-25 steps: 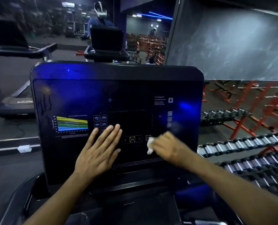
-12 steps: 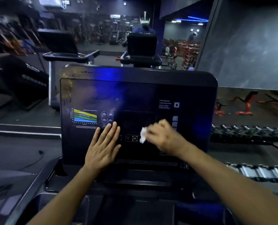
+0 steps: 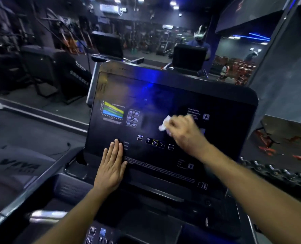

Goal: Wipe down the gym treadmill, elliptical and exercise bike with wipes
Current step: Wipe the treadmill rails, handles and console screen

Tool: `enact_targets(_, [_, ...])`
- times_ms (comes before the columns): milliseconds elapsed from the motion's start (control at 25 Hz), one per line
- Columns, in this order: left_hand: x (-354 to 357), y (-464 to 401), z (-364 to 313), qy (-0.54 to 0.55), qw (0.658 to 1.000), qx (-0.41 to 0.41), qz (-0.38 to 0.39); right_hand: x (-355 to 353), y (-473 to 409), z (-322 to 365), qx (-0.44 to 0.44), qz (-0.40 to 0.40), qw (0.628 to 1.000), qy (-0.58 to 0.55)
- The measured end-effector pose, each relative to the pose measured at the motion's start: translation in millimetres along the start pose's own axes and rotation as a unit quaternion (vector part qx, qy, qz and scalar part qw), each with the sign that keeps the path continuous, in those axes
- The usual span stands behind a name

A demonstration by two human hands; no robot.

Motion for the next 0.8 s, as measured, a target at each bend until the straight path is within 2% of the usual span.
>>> enact_targets(120, [4.6,8.4,-4.6,0.016,0.999,-0.039,0.010,20.5,53.3,71.4,-0.113,0.053,0.991,-0.038])
enact_targets(200, [6.5,10.5,-8.5,0.028,0.998,-0.055,0.008,21.1,61.1,85.4,-0.140,0.066,0.987,-0.050])
enact_targets(320, [6.6,8.3,-17.8,0.059,0.994,-0.094,-0.012,-0.5,10.9,35.6,-0.119,0.021,0.991,-0.055])
enact_targets(400, [11.9,-0.4,-42.3,0.102,0.983,-0.150,-0.033,-20.3,-34.3,-22.0,-0.074,-0.013,0.997,-0.014])
enact_targets(480, [19.7,-10.3,-72.4,0.132,0.965,-0.222,-0.055,-32.3,-68.7,-68.8,-0.033,-0.016,0.999,0.035])
enact_targets(560, [24.8,-14.3,-85.5,0.141,0.950,-0.268,-0.068,-28.4,-80.9,-77.3,-0.034,-0.009,0.998,0.053])
enact_targets(640, [26.3,-9.5,-80.4,0.123,0.955,-0.258,-0.073,-13.8,-70.0,-50.8,-0.086,-0.007,0.994,0.068])
enact_targets(800, [24.6,-2.8,-70.8,0.075,0.970,-0.220,-0.075,10.6,-14.2,29.5,-0.220,0.025,0.975,0.025])
Point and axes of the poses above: each hand's wrist, its own y-axis away from the middle knuckle, its own x-axis out of the palm, z = x × y, the point moved 4 cm from there along -y, towards the middle knuckle, and after that the axes turned 4 degrees about -x, right-handed, at the moved point
